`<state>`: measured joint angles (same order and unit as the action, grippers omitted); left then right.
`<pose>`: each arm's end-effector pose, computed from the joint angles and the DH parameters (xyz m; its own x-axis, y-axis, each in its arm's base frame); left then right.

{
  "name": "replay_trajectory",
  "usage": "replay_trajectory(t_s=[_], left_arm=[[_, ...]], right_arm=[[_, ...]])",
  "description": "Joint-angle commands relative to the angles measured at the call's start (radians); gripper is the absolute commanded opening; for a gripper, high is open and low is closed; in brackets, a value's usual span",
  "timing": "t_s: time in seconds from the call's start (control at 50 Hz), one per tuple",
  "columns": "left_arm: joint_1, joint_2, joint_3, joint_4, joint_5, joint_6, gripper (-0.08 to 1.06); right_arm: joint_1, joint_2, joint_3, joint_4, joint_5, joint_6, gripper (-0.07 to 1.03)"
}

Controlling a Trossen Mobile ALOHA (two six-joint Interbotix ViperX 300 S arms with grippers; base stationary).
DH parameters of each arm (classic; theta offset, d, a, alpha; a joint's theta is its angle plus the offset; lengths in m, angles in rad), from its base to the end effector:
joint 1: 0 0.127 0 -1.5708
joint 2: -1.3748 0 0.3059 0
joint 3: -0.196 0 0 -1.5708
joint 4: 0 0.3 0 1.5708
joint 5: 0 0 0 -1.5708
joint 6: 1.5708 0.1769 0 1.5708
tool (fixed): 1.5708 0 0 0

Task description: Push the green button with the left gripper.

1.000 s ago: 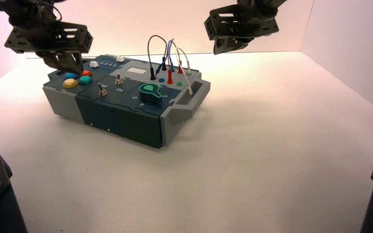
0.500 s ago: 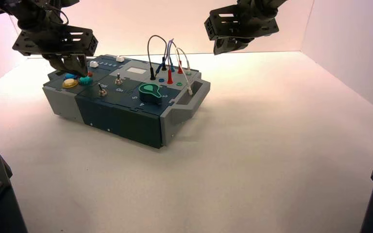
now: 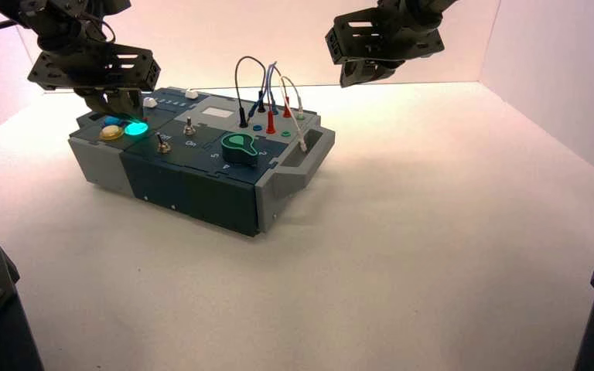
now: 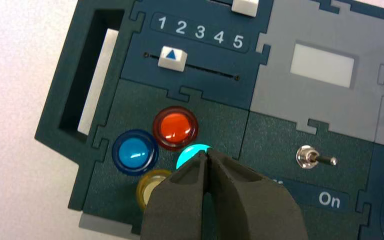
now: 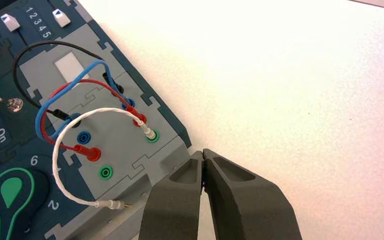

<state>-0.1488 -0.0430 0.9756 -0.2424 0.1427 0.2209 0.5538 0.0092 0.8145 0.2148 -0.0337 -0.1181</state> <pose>0.3057 -0.0519 0.0332 0.4685 -0.1047 -0.8773 0.1477 0.9883 -0.0391 0.3329 0.2043 0.0806 0.6019 0.3638 -0.7109 -0.4609 0.8852 0.0627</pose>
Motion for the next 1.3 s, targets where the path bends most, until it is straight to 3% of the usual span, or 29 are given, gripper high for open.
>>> replay_trajectory(t_s=[0.02,0.3,1.3], left_arm=[[-0.006,-0.034,0.0,-0.002,0.0,-0.003,-0.03],[-0.006,-0.121,0.009,-0.002,0.011,-0.003,-0.03],[-0.006,-0.181,0.0,0.011,-0.014,0.005,-0.03]], right_arm=[[0.003,-0.037,-0.011,0.0,-0.003,-0.002,-0.02],[0.003,-0.038,-0.011,-0.002,0.0,-0.002,-0.02],[0.003,-0.04,-0.011,-0.002,0.0,-0.002,-0.02]])
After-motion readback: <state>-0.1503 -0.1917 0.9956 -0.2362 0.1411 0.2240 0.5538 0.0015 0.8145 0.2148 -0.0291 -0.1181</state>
